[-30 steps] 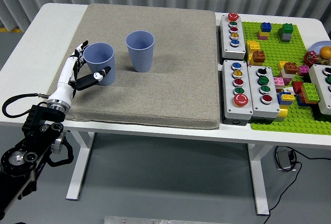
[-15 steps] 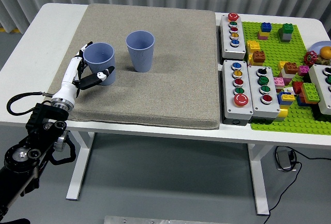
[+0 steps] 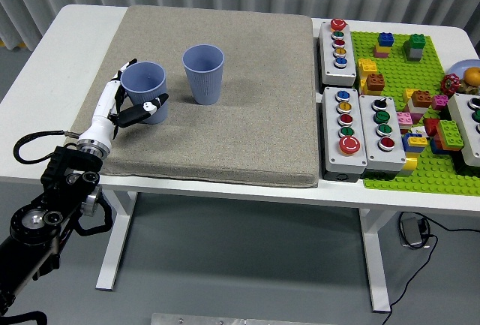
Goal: Pick cup pour cup place
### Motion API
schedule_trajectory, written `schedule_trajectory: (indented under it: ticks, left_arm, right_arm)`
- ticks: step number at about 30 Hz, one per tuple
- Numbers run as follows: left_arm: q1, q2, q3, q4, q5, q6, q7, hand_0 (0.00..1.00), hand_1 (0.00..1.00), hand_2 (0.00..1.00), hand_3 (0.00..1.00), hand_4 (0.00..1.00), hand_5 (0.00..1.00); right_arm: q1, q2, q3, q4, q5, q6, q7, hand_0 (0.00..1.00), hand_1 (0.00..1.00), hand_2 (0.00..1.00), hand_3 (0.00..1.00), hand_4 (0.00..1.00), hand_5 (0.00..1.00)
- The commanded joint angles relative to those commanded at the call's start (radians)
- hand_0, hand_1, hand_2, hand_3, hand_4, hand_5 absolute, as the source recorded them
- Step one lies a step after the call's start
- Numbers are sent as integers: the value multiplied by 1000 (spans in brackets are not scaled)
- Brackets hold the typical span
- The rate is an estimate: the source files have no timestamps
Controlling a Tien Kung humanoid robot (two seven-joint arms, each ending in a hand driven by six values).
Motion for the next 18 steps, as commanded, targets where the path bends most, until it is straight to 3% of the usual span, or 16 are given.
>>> schedule_trajectory:
  ticks: [2, 3, 13, 18]
  left_arm:
    - [-2, 0, 3, 2, -13, 1, -1, 759, 789, 980, 998, 893, 252]
    - [-2, -1, 4, 3, -23, 0, -1, 689, 749, 963, 998, 899, 262]
    - [-7, -3, 11, 6, -111, -9, -7, 670, 748, 961, 998, 899, 264]
    - [-8, -3, 12, 6, -107, -8, -9, 667, 744, 960, 996, 899, 266]
  right_arm:
    - [0, 0, 0, 0, 0, 0, 0, 690, 654, 595, 580, 2, 188]
    - [0, 0, 1, 0, 0, 0, 0, 690, 654, 595, 580, 2, 184]
    - [4, -1, 1, 0, 0, 0, 0, 689, 653, 595, 580, 2, 184]
    - [5, -1, 2, 0, 0, 0, 0, 690, 654, 595, 580, 2, 184]
